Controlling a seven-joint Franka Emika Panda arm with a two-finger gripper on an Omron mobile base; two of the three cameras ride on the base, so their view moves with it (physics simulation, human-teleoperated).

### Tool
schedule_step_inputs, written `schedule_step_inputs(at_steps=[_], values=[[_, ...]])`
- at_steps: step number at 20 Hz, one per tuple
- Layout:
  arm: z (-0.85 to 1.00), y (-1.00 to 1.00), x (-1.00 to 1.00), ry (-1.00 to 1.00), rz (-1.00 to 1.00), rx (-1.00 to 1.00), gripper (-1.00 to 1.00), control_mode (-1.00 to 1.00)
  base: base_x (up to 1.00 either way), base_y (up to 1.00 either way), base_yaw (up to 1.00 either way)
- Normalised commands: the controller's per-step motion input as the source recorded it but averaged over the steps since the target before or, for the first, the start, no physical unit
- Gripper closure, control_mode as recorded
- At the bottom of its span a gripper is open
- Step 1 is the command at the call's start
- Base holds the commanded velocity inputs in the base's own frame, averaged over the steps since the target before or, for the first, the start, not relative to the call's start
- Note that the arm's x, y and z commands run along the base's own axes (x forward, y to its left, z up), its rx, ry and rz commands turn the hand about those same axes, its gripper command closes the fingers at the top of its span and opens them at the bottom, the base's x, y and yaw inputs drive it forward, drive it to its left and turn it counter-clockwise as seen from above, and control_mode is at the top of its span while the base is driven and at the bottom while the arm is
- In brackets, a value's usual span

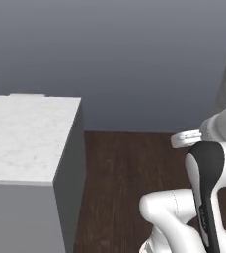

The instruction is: Take the strawberry from the fridge and place it on top of the pancake, located on the dining counter.

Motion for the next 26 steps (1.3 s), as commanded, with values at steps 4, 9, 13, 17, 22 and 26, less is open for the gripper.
schedule_step_inputs(at_steps=[4,9,13,17,22,26], values=[[0.00,0.00,0.00,0.00,0.00,0.00,1.00,1.00,1.00,-0.11,-0.10],[0.00,0.00,0.00,0.00,0.00,0.00,1.00,1.00,1.00,-0.13,-0.08],[0.00,0.00,0.00,0.00,0.00,0.00,1.00,1.00,1.00,0.00,-0.05],[0.00,0.00,0.00,0.00,0.00,0.00,1.00,1.00,1.00,0.00,-0.01],[0.00,0.00,0.00,0.00,0.00,0.00,1.00,1.00,1.00,-0.02,0.23],[0.00,0.00,0.00,0.00,0.00,0.00,1.00,1.00,1.00,-0.20,0.43]])
